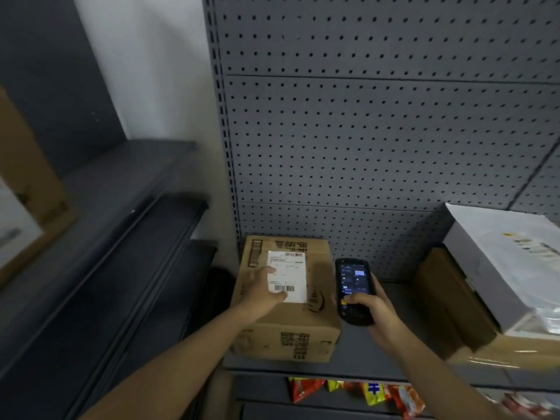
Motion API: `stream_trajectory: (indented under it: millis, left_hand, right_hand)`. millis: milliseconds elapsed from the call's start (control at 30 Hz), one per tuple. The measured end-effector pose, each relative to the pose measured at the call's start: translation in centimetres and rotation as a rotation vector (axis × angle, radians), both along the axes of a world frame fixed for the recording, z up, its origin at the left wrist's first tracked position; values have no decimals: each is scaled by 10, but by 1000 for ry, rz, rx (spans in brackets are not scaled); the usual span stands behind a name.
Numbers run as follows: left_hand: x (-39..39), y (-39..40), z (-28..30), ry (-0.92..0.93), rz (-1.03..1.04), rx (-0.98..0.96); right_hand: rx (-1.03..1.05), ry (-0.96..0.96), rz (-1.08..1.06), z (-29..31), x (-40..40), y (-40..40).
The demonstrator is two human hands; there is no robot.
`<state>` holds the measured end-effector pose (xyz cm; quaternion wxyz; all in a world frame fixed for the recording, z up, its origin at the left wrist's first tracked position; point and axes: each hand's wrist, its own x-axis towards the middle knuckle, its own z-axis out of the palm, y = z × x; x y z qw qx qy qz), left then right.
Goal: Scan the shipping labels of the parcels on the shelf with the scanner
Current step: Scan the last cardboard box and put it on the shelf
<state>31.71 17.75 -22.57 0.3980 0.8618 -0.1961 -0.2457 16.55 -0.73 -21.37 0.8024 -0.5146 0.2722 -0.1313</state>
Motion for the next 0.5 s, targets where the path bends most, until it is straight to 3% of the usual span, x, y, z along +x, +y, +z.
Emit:
stream_trajectory:
  millis: [100,200,400,500]
  left_hand:
    - [0,22,-9,-206,-64,191]
    - [-2,38,-18,-269,-94,258]
    - [5,60,-29,-6,-104,172]
    - [4,62,-34,25,-123,109]
  right_hand:
    - [58,32,14,-13,9,8]
    - [62,63,20,-23,14,14]
    - [-1,93,20,-30,15,16]
    - [-30,95,11,-28,14,19]
